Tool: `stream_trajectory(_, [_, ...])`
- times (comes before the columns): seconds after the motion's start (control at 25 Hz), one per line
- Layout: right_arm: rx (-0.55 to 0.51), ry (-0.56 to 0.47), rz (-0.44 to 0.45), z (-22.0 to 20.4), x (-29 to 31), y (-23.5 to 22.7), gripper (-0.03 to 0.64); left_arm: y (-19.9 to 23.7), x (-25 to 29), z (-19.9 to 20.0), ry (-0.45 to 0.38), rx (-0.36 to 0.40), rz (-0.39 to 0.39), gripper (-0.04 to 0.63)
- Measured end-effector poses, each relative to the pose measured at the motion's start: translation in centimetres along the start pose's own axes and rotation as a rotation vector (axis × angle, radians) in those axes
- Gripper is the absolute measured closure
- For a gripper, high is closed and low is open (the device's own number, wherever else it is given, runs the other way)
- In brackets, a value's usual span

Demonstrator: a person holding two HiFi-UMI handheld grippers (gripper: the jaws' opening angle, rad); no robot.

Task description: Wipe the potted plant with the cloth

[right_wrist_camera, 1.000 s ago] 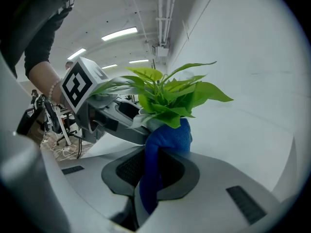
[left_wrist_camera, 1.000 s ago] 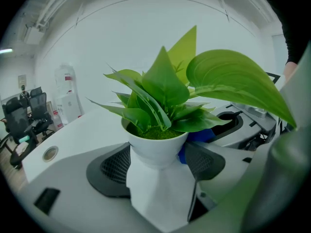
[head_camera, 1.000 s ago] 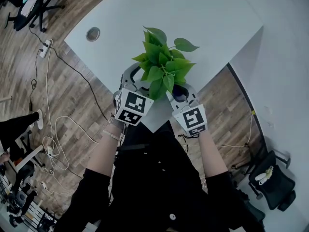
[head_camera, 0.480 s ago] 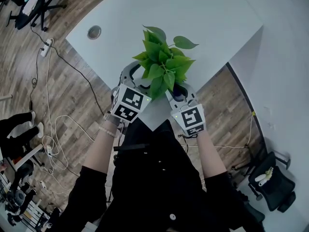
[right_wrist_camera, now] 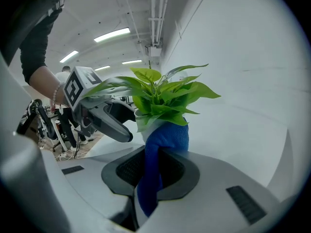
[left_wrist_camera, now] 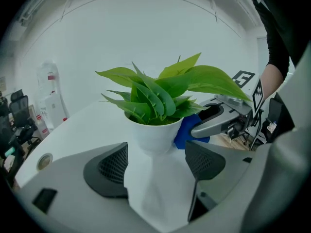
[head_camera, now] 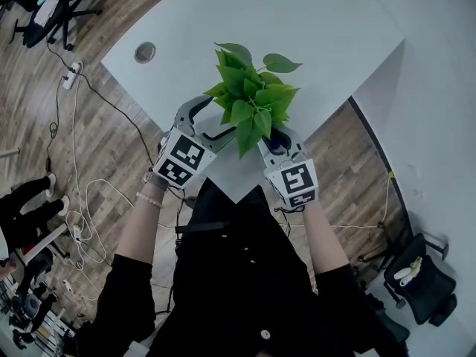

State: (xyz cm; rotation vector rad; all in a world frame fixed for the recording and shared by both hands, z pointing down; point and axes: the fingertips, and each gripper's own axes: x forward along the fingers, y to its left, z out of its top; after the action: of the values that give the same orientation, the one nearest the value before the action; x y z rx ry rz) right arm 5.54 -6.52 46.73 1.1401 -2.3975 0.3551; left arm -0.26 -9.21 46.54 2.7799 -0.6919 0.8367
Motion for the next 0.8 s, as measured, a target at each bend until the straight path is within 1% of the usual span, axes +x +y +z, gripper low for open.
stream_trajectory(0.12, [0.009, 0.004, -0.002, -0.1, 0.0, -0.3, 0.532, 0.2, 0.5, -0.9, 0.011, 0.017, -0.039, 0.232])
stream_trajectory(0.2, [0.012, 0.005, -0.008, -0.1, 0.1, -0.5, 0.532, 0.6, 0.8, -1.1, 0.034, 0.038, -0.07, 0.232])
stream_trajectory(0.28, [0.01, 0.005, -0.009, -0.1, 0.2, -0.6, 0.532, 1.1, 1.0, -0.7, 0.045, 0.067, -0.1, 0.232])
stream_trajectory(0.4, [0.014, 0.006, -0.012, -0.1, 0.3, -0.8, 0.532, 1.5, 1.5, 0.9, 0.029, 0.115, -0.159, 0.23])
stream_trajectory(0.52, [0.02, 0.009, -0.017, -0.2, 0.4, -1.0, 0.532, 1.2, 2.1, 0.7, 0.04, 0.151, -0.209, 0.229])
stream_trajectory(0.64, [0.023, 0.01, -0.025, -0.1, 0.5, -1.3, 0.532, 1.1, 2.5, 0.8, 0.04, 0.176, -0.225, 0.229])
stream_trajectory(0.8, [0.023, 0.009, -0.031, 0.1, 0.4, -1.7, 0.532, 1.1, 2.8, 1.3, 0.025, 0.197, -0.212, 0.23])
